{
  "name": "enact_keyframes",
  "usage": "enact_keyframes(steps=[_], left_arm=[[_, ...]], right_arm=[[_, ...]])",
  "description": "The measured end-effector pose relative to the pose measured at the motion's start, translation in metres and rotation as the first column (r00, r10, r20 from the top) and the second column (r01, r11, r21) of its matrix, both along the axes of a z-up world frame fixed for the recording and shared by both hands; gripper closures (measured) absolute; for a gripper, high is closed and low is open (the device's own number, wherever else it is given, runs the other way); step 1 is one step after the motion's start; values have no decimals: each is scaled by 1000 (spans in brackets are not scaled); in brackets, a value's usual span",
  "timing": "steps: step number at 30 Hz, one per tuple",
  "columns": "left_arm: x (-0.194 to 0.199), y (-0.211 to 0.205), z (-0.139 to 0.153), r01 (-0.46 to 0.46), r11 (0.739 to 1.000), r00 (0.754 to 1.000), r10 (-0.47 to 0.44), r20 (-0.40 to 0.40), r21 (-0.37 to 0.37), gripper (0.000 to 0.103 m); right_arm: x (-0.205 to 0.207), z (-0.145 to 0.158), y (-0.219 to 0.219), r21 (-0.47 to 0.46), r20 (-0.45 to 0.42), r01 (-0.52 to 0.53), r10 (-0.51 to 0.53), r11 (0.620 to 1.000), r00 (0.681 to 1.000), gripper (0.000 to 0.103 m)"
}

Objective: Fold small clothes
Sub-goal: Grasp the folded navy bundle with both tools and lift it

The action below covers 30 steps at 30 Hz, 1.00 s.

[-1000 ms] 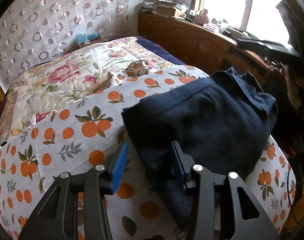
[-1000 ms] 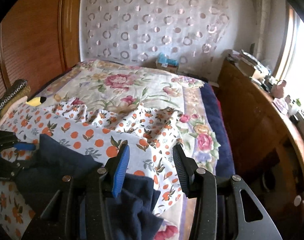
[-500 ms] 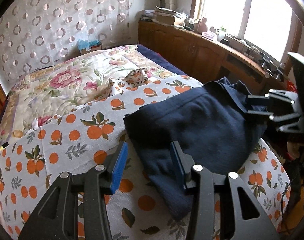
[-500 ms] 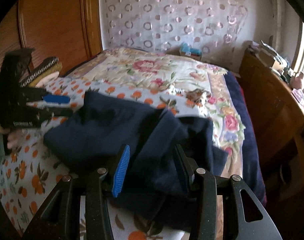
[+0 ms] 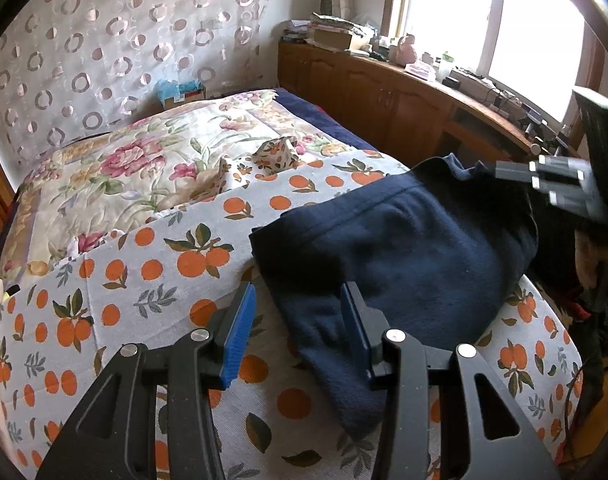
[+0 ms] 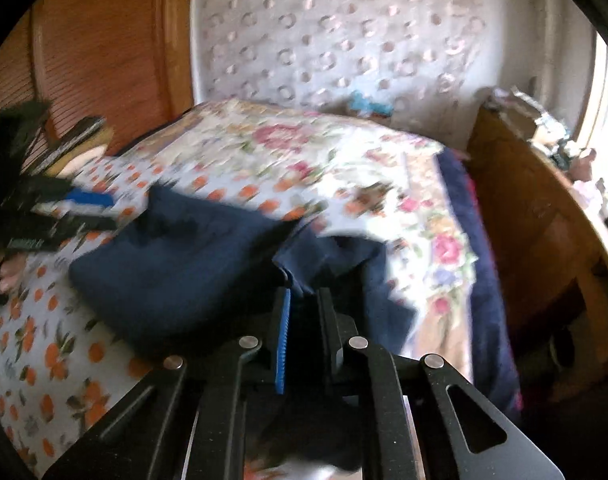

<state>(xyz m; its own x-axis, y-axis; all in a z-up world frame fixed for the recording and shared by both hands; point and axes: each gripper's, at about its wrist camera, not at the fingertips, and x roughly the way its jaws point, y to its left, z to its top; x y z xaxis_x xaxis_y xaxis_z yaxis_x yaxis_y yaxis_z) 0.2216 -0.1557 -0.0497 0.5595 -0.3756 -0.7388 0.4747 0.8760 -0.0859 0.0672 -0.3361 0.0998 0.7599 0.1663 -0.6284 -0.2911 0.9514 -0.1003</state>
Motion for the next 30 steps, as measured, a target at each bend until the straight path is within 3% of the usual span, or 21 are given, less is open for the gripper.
enact_keyframes(steps=[8,11,12,13,15,18,20,26,30], left_arm=[[10,2,-5,-18,1000,1000,18,-2,-2,58],[17,3,-8,-29,1000,1000,29,-11,-7,58],[20,3,-9,-32,999,999,32,-14,-9,58],[23,3,-10,-35,999,999,35,-18,-12,58],[28,3,-11,-34,999,999,34,-23,-26,58],[37,2,-15,-30,999,999,29,-38,-42,49],[42,0,-19,-29,999,998,27,-48,-46,37],[56,-8,-31,-18,999,996,15,-83,-39,37],[63,-9,-37,-18,997,994,10,-113,-72,36]], right_arm=[[36,18,-45,-10,58,179,-178,984,982,94],[32,16,-52,53,32,205,-207,977,978,64],[27,15,-49,72,36,201,-204,977,978,43],[22,13,-49,92,37,195,-199,976,979,30],[13,7,-47,132,20,178,-183,975,983,24],[2,-3,-49,163,-20,174,-173,971,985,22],[0,-10,-54,177,-49,174,-168,969,985,22],[26,-28,-69,203,-162,217,-186,955,969,15],[40,-26,-78,263,-188,222,-176,939,966,12]])
